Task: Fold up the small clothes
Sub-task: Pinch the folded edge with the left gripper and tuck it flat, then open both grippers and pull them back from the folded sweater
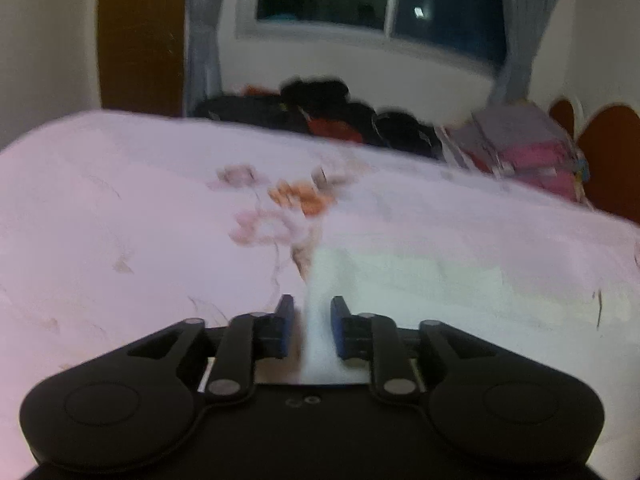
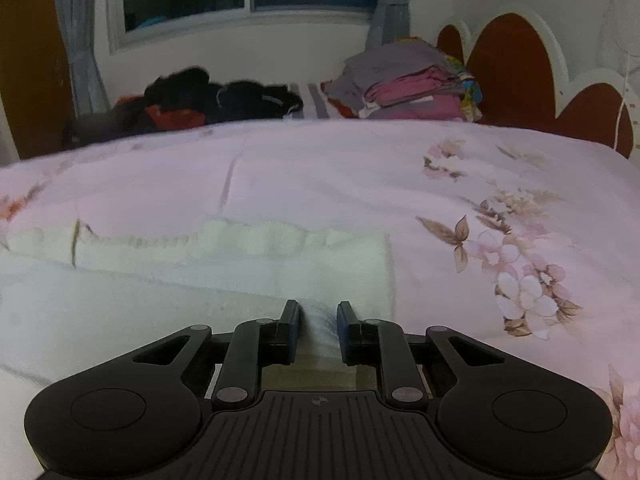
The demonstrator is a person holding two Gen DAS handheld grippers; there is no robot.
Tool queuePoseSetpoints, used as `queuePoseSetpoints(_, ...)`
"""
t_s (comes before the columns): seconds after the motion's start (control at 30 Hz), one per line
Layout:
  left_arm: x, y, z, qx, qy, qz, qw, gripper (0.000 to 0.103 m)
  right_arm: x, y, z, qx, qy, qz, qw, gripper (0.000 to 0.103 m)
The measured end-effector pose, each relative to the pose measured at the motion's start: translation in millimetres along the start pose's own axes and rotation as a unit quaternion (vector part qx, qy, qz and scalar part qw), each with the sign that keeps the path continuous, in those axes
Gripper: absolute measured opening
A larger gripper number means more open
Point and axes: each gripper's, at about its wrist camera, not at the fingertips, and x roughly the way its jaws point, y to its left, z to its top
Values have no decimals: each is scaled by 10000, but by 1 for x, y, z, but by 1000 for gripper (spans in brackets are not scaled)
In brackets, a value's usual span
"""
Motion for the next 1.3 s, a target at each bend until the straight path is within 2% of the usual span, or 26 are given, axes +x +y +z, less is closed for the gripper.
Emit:
queuePoseSetpoints(0.13, -15, -10, 8, 191, -105, -159, 9996, 26, -11, 4, 10, 182, -194, 252, 9993, 22)
queuePoseSetpoints(0.17, -17, -15, 8, 250, -63, -211, 9994, 29, -12, 7, 11, 162, -205, 272, 9993, 26)
queuePoseSetpoints(0.2, -17, -20, 9, 301, 4, -287, 9991, 33, -12, 10, 13, 130, -210, 292, 9993, 38)
queuePoseSetpoints(0.23, -15, -25, 8, 351, 99, -383, 9986, 36, -11, 14, 13, 109, -209, 321, 9992, 44)
queuePoseSetpoints(0.27, -14, -30, 7, 396, 188, -447, 9980, 45, -10, 17, 12, 87, -192, 346, 9992, 48)
queuePoseSetpoints(0.3, -12, -34, 6, 431, 251, -466, 9977, 51, -8, 19, 11, 72, -141, 381, 9991, 48)
queuePoseSetpoints(0.37, -7, -39, 1, 473, 369, -462, 9971, 52, -4, 23, 8, 74, 7, 450, 9990, 48)
queuePoseSetpoints(0.43, 6, -40, -3, 514, 666, -393, 9957, 52, -1, 24, 4, 14, 81, 417, 9991, 47)
queuePoseSetpoints(0.5, 10, -37, -7, 536, 676, -363, 9956, 57, 4, 22, -2, -91, 196, 300, 9993, 47)
queuePoseSetpoints(0.73, 8, -34, -5, 568, 803, -347, 9945, 58, 5, 5, -10, -130, 367, -91, 9992, 47)
queuePoseSetpoints(0.93, -6, -34, -7, 411, 765, -280, 9958, 55, -25, 27, -16, -531, 43, 190, 9984, 47)
queuePoseSetpoints(1.1, -28, -37, -14, 467, 703, -353, 9958, 55, -25, 31, -28, -625, 256, 339, 9971, 47)
queuePoseSetpoints(1.2, -42, -40, -23, 539, 720, -455, 9949, 55, -23, 20, -35, -483, 375, 296, 9977, 47)
queuePoseSetpoints(1.3, -45, -43, -33, 630, 807, -408, 9939, 55, -30, 9, -39, -362, 385, 318, 9981, 47)
